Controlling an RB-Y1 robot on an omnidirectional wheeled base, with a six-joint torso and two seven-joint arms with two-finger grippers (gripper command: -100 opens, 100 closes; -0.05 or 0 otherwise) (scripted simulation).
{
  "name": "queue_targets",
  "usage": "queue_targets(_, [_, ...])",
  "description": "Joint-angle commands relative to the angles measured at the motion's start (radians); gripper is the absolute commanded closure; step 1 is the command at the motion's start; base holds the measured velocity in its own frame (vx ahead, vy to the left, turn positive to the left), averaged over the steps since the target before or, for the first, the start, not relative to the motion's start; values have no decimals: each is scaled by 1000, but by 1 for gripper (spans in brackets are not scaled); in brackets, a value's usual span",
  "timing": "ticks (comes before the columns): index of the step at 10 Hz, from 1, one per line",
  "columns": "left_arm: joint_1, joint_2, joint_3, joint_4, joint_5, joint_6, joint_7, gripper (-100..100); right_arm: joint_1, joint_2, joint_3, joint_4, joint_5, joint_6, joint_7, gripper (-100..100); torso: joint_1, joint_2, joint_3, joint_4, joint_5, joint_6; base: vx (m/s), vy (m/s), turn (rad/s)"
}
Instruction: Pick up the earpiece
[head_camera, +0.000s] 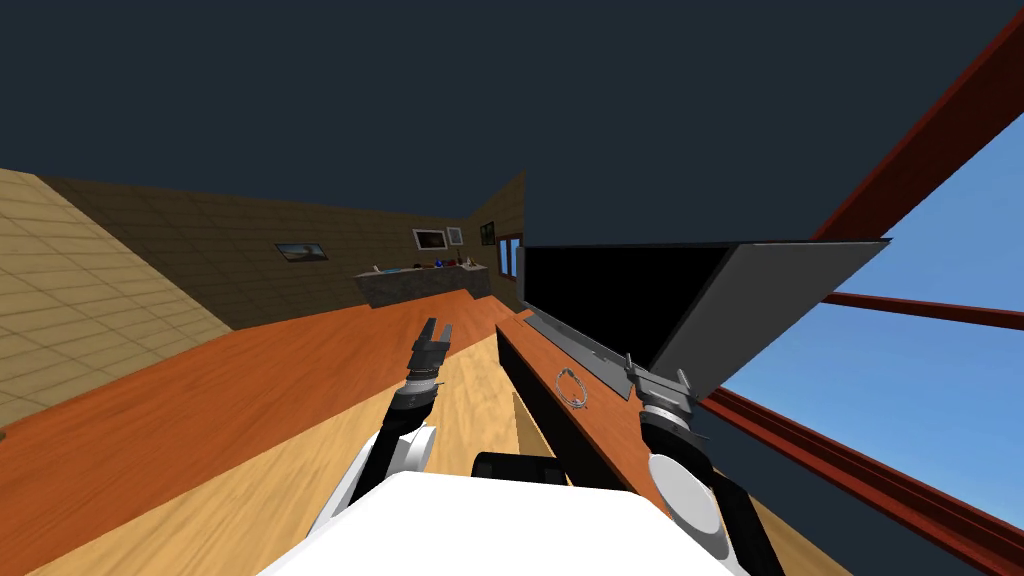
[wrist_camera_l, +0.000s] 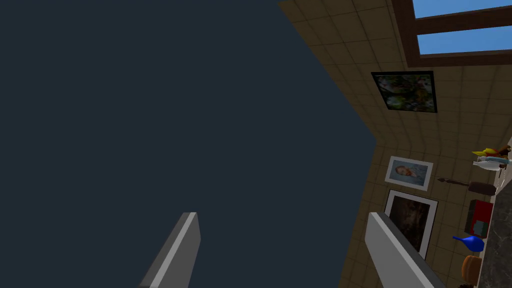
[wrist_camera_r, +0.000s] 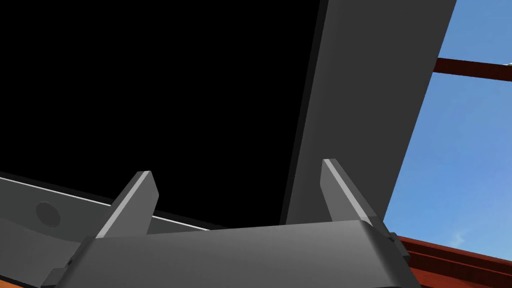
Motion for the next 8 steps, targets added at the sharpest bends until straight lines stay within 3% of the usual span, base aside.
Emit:
queue_targets(1, [0,0,0,0,0,0,0,0,7,0,-9,28,-50,8,-15,-100,0,0,0,0,0,0,-11,-22,263])
queue_targets(4, [0,0,0,0,0,0,0,0,7,0,-9,28,-124,8,-15,-100,-1,0,0,0,0,0,-5,-23,60])
queue_targets(6, [0,0,0,0,0,0,0,0,13,0,-18,57,-171,17,-30,-100,-1,0,0,0,0,-1,-10,-28,245])
queue_targets(8, [0,0,0,0,0,0,0,0,13,0,-18,57,-236,17,-30,-100,-1,0,0,0,0,0,-5,-13,-30])
